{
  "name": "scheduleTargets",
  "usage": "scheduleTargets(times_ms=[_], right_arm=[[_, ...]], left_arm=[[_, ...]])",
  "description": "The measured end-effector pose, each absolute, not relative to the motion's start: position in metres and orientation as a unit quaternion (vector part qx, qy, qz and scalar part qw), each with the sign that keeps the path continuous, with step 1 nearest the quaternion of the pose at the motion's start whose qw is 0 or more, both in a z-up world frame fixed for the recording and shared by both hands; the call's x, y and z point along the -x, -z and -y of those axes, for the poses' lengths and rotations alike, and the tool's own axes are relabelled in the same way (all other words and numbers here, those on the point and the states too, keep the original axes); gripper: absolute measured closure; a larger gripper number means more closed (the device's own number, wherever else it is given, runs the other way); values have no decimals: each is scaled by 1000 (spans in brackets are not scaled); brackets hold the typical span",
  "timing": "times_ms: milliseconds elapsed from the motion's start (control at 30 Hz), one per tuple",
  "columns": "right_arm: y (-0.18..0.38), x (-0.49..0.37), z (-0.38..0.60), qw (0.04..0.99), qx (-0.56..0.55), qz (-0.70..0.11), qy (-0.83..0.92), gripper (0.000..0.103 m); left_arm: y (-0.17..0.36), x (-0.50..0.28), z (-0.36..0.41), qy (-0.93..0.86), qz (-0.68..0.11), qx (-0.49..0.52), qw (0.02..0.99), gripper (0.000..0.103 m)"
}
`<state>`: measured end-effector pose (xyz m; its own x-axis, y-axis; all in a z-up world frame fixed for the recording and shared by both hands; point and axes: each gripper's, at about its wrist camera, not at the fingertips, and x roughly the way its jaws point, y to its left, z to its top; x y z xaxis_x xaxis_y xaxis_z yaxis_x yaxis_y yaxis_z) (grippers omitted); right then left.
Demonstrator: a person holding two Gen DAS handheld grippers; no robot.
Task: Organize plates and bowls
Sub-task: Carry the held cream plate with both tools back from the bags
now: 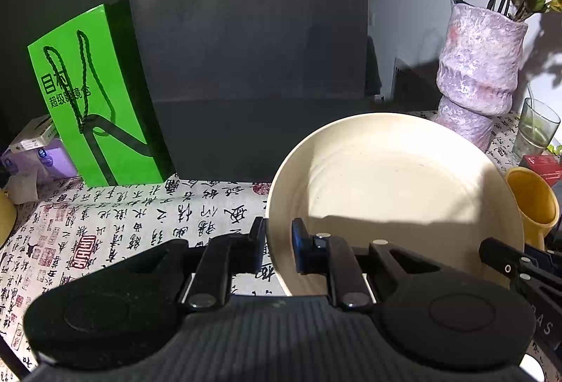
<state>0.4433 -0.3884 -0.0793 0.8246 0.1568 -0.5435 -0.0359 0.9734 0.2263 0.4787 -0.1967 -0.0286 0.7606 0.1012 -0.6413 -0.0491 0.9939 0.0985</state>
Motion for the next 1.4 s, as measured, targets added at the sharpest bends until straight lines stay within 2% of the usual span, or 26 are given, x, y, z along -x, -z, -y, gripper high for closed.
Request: scheduleTargets(times_ms=[1400], right_arm=[[24,-343,386,960,-106,-255,-46,86]], left_arm=[[-29,-377,189,-29,-303,-31,952,87]])
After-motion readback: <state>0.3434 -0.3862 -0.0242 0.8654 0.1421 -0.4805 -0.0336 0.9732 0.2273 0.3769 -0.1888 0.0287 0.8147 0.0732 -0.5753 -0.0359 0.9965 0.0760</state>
